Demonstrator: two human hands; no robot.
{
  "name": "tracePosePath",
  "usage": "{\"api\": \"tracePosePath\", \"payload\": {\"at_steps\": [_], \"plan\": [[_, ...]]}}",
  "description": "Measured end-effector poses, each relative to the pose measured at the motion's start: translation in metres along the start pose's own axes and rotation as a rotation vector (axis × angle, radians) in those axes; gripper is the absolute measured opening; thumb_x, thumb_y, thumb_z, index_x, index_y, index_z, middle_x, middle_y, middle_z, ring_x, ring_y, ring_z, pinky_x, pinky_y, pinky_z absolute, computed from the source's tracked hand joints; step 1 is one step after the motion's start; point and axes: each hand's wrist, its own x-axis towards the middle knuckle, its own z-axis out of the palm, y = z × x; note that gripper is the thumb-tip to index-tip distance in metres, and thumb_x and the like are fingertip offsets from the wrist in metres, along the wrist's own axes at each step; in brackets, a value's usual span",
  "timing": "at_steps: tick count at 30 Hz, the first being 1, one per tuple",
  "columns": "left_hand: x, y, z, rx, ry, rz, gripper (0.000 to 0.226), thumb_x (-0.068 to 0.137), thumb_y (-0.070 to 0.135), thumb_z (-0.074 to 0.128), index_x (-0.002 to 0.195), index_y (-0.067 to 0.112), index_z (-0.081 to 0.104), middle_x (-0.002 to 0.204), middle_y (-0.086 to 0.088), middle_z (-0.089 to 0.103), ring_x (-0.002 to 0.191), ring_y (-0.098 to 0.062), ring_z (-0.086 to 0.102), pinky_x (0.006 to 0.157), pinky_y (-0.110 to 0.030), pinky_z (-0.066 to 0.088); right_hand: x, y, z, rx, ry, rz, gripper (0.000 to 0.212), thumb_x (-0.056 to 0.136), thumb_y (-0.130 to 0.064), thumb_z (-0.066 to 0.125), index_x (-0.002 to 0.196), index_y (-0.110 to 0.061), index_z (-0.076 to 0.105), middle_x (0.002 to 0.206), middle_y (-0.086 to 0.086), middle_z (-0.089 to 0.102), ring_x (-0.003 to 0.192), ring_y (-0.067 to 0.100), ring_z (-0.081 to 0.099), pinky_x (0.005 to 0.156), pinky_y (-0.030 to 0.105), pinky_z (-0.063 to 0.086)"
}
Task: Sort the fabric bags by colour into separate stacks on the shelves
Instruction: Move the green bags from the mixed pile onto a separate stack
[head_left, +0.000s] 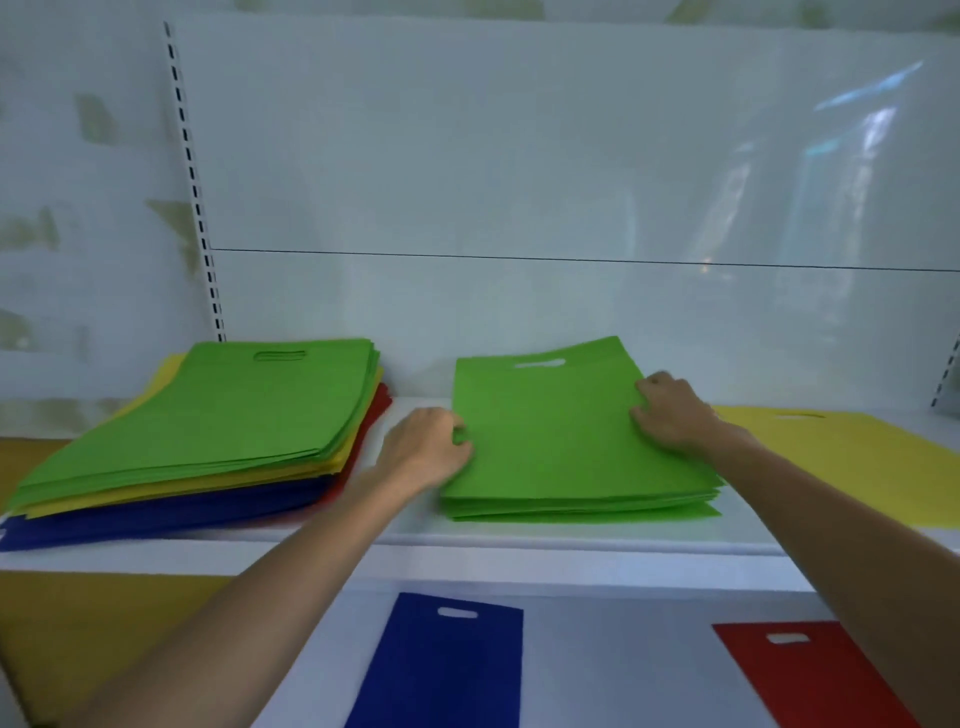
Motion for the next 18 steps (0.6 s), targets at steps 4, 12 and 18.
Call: {"api": "tracePosePath", "payload": {"at_steps": [4, 12, 18], "plan": [[-0.004, 0.007, 0.027, 0.066, -0.098, -0.047, 0.03, 0.089, 0.029, 0.049, 0.107, 0.013, 0.066, 0.114, -0.009, 0.06, 0.102, -0.027, 0.057, 0.076, -0.032, 0.045, 0.004, 0.019, 0.031, -0.073, -0.252, 0.051, 0.046, 0.094, -0.033, 0.039, 0.133, -0.009, 0.039, 0.144, 0.012, 0.034, 0.129, 0.035, 0.034, 0.106, 0.048, 0.033], [0.017, 0.001, 0.021, 0.072, -0.177, -0.09, 0.035, 0.091, 0.031, 0.047, 0.119, 0.015, 0.059, 0.126, -0.009, 0.055, 0.114, -0.028, 0.053, 0.09, -0.034, 0.043, 0.012, 0.015, 0.022, -0.018, -0.273, 0.029, 0.049, 0.099, -0.034, 0.035, 0.141, -0.007, 0.036, 0.148, 0.013, 0.035, 0.136, 0.029, 0.032, 0.111, 0.034, 0.027], [0.031, -0.013, -0.041, -0.183, -0.054, -0.077, 0.036, 0.09, 0.042, 0.051, 0.104, 0.013, 0.066, 0.114, -0.009, 0.065, 0.108, -0.025, 0.058, 0.087, -0.029, 0.044, 0.027, -0.032, -0.003, 0.231, 0.089, -0.027, 0.047, 0.096, -0.023, 0.045, 0.137, -0.002, 0.038, 0.136, 0.021, 0.047, 0.126, 0.033, 0.043, 0.102, 0.04, 0.038]]}}
